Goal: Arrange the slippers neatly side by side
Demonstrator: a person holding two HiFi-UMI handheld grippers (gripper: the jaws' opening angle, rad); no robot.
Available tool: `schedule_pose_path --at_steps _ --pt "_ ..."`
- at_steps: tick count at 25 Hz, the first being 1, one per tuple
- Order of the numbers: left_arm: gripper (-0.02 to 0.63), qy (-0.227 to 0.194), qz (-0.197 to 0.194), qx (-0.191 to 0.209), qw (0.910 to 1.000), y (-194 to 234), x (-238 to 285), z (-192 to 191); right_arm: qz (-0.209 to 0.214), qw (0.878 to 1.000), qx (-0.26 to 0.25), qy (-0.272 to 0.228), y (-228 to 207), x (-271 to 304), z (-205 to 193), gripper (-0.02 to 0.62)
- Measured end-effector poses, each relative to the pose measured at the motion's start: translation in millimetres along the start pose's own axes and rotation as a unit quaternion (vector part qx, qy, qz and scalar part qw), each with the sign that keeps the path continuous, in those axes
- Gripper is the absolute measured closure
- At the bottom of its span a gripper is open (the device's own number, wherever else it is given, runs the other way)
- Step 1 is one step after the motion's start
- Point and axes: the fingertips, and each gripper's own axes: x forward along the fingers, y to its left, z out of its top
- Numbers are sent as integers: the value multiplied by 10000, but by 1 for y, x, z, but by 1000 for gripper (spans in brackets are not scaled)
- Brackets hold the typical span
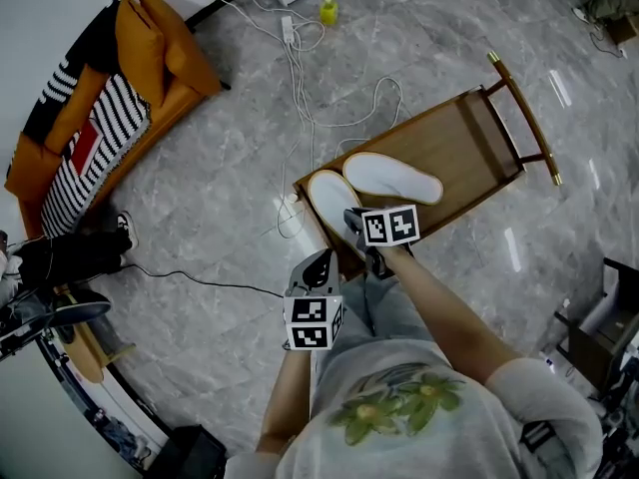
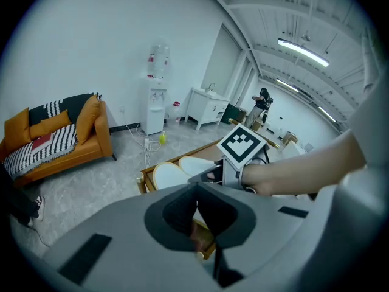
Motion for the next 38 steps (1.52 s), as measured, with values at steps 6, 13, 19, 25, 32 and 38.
schedule_pose_path --at_steps 6,13,19,25,32,38 --pt "590 -7 66 -14 10000 2 -1 0 -2 9999 129 19 1 7 -4 561" --pt "590 -3 117 -34 9999 4 -3 -1 -38 9994 -313 142 2 5 -6 529" --pt "591 -56 126 43 9999 5 -2 5 -321 9897 -1369 254 3 -1 -1 449" --pt "591 -177 232 116 9995 13 -9 15 -367 9780 -2051 110 15 -20 10 412" --pt "591 -338 255 252 9988 9 -18 26 -316 9542 -2974 40 26 -51 0 400" --pt "590 -416 247 379 9981 4 -22 29 12 9415 -3370 62 32 -76 -19 400"
